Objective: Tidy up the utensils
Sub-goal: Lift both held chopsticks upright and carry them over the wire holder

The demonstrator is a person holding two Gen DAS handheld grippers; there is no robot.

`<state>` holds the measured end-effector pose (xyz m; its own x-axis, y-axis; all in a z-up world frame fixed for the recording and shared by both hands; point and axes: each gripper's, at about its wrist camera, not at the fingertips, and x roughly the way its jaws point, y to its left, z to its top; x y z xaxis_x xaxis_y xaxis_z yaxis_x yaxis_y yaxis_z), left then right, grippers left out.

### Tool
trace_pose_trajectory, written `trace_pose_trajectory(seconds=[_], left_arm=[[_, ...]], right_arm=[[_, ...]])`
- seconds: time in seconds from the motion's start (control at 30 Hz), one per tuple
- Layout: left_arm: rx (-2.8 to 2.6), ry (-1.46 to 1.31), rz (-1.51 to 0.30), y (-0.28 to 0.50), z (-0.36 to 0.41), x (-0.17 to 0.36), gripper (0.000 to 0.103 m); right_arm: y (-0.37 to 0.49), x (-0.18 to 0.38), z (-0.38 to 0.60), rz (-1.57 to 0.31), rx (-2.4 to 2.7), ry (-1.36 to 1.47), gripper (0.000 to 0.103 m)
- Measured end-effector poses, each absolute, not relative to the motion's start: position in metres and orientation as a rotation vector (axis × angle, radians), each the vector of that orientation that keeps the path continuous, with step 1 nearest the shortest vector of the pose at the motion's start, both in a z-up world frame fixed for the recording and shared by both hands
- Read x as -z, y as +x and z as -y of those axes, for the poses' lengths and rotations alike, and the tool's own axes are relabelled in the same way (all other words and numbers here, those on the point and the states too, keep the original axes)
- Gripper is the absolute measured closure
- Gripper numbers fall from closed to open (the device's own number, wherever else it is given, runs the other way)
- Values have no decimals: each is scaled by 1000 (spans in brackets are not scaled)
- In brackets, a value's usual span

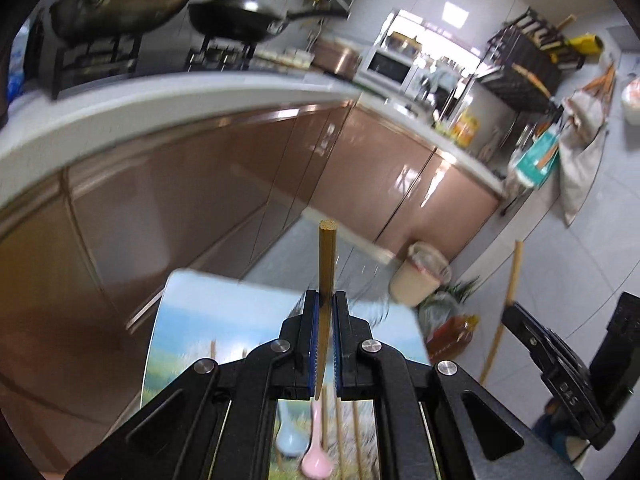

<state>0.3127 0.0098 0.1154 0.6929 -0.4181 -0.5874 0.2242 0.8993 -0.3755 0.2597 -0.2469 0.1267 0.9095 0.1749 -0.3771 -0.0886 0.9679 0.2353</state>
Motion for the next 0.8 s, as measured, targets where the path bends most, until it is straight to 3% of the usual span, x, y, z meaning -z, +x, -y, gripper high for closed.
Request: trace_pose_trajectory(seconds=[0.17, 0.37, 0.8], left_arm=[[387, -306, -654, 346, 1, -129, 97], [416, -318, -622, 392, 26, -115, 97], [387, -226, -592, 433, 72, -18, 97]], right_arm=[[312, -138, 256, -280, -137, 225, 97], [368, -113, 268, -206, -111, 222, 97], [402, -21, 282, -119, 48, 155, 96]])
